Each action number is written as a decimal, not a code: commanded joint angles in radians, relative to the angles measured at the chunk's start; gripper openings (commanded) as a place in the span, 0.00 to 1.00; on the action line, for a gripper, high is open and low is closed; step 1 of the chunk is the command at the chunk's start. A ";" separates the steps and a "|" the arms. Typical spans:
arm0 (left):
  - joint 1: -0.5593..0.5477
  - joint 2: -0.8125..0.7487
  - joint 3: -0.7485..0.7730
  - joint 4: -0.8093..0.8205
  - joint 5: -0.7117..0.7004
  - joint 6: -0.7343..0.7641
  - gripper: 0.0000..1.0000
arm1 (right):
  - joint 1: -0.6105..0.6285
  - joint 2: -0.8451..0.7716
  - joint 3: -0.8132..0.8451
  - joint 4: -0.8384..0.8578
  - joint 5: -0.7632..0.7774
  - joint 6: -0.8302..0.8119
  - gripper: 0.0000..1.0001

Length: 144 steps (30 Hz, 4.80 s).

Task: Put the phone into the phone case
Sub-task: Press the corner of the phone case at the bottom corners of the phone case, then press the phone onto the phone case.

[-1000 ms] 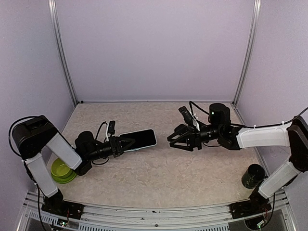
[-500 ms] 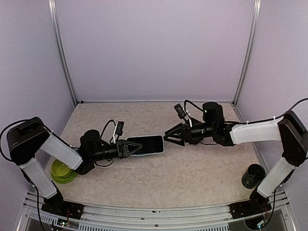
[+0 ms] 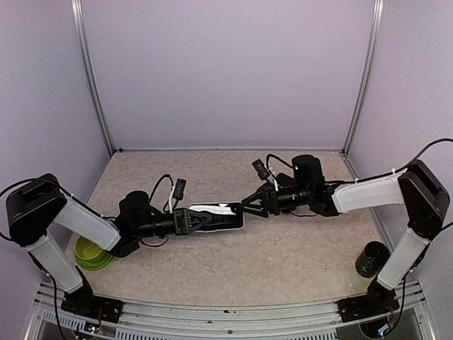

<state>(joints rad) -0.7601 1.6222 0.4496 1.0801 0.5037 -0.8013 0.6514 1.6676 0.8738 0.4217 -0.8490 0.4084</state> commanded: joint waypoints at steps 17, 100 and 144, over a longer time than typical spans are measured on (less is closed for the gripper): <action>-0.008 -0.044 0.037 0.067 -0.007 0.027 0.00 | -0.042 0.017 -0.018 0.144 -0.192 0.087 0.00; -0.053 0.006 0.212 -0.261 -0.003 0.050 0.00 | 0.341 -0.027 0.103 -0.281 0.613 -0.852 1.00; -0.074 0.029 0.304 -0.390 -0.088 -0.001 0.00 | 0.381 -0.004 0.092 -0.266 0.711 -0.863 1.00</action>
<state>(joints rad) -0.8330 1.6432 0.6971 0.6239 0.4450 -0.7967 1.0016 1.6409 0.9707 0.1318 -0.1677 -0.4458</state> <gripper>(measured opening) 0.117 0.996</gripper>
